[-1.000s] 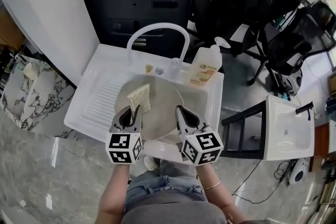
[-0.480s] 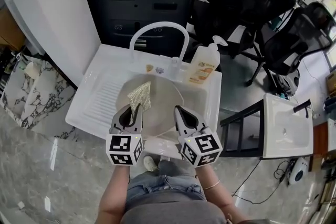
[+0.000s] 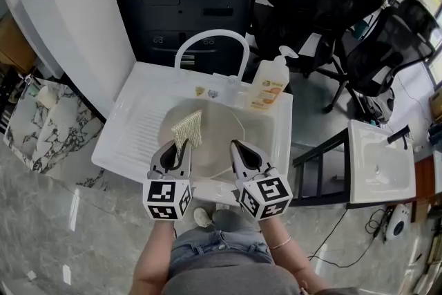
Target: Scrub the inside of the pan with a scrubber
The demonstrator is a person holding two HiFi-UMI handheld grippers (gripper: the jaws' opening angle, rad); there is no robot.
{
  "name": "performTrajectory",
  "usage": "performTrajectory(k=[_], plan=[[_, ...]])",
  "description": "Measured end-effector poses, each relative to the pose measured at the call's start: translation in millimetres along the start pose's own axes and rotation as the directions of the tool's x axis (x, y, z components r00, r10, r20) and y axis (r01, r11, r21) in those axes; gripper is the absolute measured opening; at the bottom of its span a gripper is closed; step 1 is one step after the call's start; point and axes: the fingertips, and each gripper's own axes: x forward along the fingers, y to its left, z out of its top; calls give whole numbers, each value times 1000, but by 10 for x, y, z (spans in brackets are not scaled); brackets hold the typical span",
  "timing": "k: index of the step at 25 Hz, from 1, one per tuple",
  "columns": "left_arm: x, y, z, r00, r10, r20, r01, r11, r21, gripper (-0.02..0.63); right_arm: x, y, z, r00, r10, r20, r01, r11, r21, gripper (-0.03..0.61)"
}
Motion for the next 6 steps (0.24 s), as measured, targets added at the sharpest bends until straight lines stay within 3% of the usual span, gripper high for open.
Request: performTrajectory(k=[6], plan=[[-34, 28, 19, 1000, -1, 9, 1, 1000, -5, 61, -4, 62, 22, 1000, 2, 10, -2, 1000, -8, 9]])
